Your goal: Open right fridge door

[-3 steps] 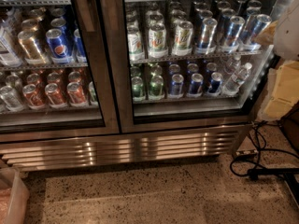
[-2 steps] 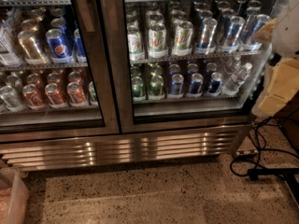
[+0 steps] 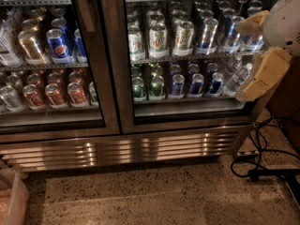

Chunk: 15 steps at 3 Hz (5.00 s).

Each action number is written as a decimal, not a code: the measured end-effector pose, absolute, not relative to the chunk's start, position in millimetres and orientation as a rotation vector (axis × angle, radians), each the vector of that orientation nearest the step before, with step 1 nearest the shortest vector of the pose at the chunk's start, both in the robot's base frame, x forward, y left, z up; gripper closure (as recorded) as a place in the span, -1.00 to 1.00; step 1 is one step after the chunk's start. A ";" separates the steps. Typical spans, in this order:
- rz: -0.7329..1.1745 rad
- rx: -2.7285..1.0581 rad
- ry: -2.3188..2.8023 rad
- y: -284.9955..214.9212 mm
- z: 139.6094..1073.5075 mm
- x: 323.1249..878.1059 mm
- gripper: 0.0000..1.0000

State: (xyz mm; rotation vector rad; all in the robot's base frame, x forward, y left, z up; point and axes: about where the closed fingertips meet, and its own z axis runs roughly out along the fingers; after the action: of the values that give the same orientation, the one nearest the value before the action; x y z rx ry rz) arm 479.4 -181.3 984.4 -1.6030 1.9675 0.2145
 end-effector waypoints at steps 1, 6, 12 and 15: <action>0.213 -1.603 1.968 -181.4 984.3 479.4 -1.00; 0.459 -1.423 1.518 -98.3 988.3 561.2 -1.00; 0.667 -1.494 1.092 -34.7 1018.5 644.1 -0.26; 0.897 -1.631 0.918 77.8 1019.5 630.2 -0.20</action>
Offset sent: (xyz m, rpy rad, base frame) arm 0.0612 0.0588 -0.0108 0.3891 -0.2100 0.0795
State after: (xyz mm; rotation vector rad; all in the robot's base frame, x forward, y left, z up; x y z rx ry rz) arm 630.2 77.8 1019.5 -1.6313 0.9181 0.8974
